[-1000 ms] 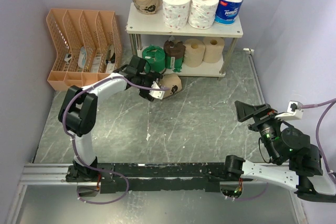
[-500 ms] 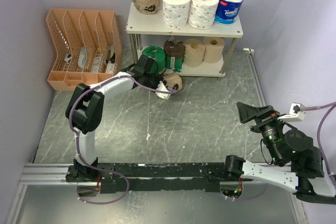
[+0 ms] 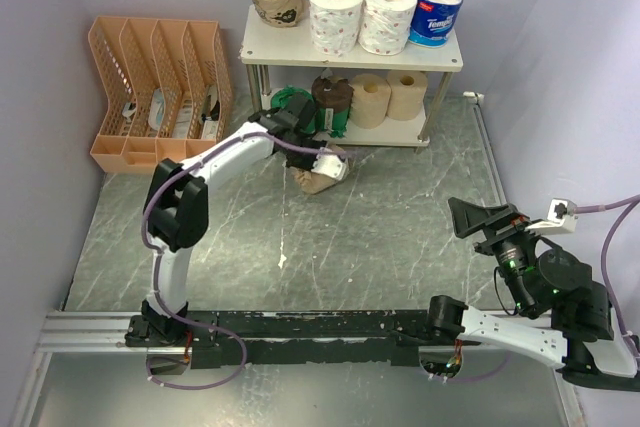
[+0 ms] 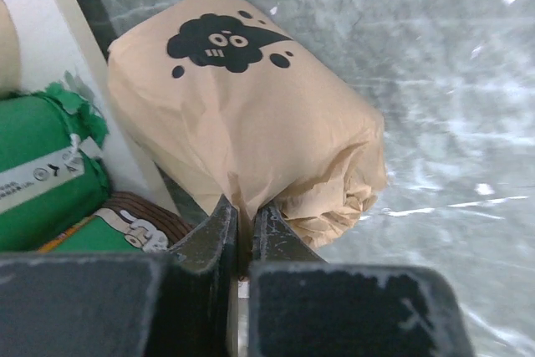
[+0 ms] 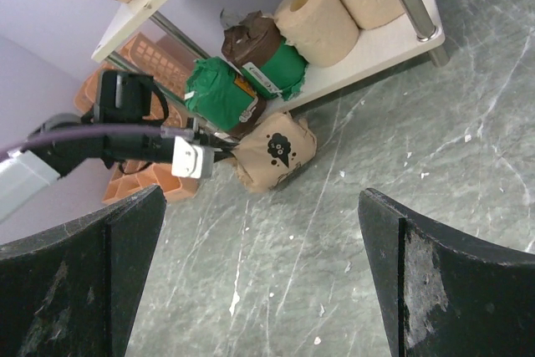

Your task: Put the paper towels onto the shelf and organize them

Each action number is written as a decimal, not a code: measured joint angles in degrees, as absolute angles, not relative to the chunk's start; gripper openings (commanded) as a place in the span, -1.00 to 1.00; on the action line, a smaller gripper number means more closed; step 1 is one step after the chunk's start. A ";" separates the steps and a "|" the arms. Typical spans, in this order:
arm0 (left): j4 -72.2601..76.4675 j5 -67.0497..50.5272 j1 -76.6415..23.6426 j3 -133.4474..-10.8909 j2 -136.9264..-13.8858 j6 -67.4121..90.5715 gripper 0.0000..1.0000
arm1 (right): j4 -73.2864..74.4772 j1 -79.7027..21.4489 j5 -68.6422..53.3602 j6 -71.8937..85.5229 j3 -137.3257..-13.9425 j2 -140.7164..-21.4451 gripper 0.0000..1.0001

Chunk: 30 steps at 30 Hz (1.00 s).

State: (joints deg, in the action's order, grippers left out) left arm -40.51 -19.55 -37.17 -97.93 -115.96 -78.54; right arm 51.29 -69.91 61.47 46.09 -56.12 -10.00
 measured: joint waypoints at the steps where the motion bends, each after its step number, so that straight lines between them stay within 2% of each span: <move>1: -44.97 -19.35 -37.54 -101.69 -117.16 -75.96 -0.86 | 51.24 -69.91 61.45 46.04 -56.07 -9.98 1.00; 6: -64.38 -20.80 -38.35 -114.32 -120.31 -63.96 -0.86 | 50.41 -69.84 61.25 45.67 -55.29 -9.72 1.00; 14: -78.39 -22.09 -40.53 -115.96 -113.21 -48.58 -0.86 | 48.64 -69.84 61.19 44.69 -54.76 -9.72 1.00; 18: -73.21 -19.64 -41.28 -119.61 -106.63 -34.92 -0.86 | 47.42 -69.82 61.06 44.01 -54.52 -9.74 1.00; 24: -51.88 -7.60 -40.86 -108.79 -88.23 -6.59 -0.86 | 45.87 -69.82 60.90 42.98 -54.52 -10.33 1.00; 30: -45.98 -3.62 -37.93 -118.30 -90.19 21.15 -0.86 | 45.17 -69.82 60.27 42.78 -54.52 -12.38 1.00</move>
State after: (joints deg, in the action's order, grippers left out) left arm -45.98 -3.62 -37.93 -118.30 -90.19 21.15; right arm 45.17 -69.82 60.27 42.78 -54.52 -12.38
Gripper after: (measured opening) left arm 0.108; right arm 0.999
